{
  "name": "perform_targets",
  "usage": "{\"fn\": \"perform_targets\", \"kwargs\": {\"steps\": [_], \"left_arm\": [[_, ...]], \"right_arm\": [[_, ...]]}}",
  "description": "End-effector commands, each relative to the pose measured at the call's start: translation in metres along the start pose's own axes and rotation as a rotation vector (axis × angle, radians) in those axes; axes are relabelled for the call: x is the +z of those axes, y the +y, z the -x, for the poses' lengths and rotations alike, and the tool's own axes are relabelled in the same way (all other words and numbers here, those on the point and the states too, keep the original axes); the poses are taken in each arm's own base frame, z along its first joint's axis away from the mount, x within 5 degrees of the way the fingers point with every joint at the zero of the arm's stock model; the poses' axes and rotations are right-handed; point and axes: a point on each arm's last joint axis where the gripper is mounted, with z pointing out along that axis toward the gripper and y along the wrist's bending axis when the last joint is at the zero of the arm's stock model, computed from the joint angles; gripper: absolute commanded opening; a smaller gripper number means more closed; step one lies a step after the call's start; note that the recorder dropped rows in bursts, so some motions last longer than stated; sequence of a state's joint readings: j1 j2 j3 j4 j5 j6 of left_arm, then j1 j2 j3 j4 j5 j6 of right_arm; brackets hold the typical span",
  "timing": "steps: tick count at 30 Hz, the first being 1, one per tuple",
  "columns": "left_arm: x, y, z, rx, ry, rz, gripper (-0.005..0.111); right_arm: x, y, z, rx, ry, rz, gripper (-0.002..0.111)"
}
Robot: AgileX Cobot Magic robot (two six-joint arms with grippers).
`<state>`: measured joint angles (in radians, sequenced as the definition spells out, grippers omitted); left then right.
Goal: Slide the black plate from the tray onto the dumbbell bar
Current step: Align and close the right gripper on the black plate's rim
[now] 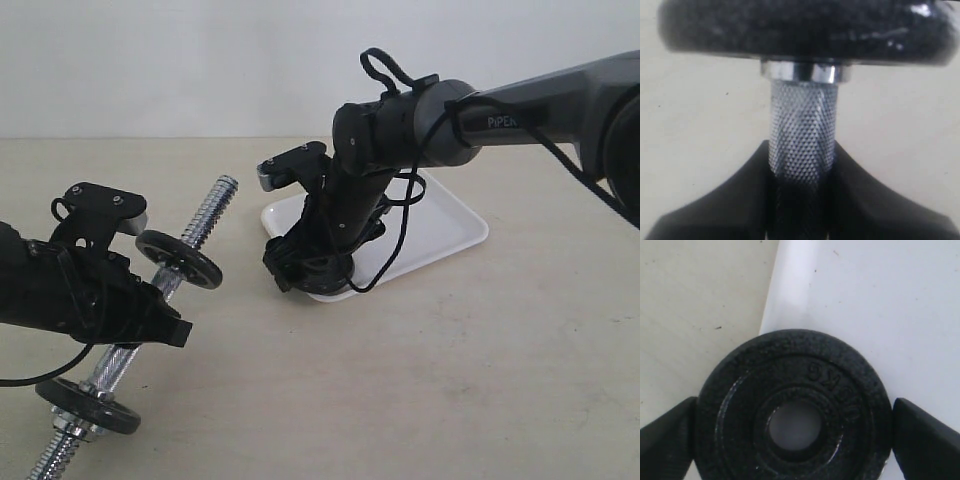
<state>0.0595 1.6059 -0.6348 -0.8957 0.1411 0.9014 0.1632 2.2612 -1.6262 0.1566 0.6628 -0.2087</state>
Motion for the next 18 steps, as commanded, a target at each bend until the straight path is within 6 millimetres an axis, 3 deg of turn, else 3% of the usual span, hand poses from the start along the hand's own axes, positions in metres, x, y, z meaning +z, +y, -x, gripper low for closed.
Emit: {"fn": "perform_targets", "kwargs": {"steps": [1, 5, 9, 18], "left_arm": [[-0.0138, 0.0042, 0.0209, -0.016, -0.130, 0.063, 0.004], [-0.0138, 0.0042, 0.0209, -0.016, -0.130, 0.063, 0.004], [-0.0138, 0.0042, 0.0209, -0.016, -0.130, 0.063, 0.004], [-0.0138, 0.0044, 0.0209, -0.016, -0.131, 0.064, 0.004]], "right_arm": [[0.0165, -0.0007, -0.0130, 0.037, 0.075, 0.016, 0.050], [0.0167, -0.0008, -0.0103, 0.044, 0.045, 0.015, 0.032], [0.0167, -0.0002, -0.0105, 0.052, 0.048, 0.021, 0.000], [0.0167, 0.0008, -0.0098, 0.070, 0.041, 0.032, 0.000]]}}
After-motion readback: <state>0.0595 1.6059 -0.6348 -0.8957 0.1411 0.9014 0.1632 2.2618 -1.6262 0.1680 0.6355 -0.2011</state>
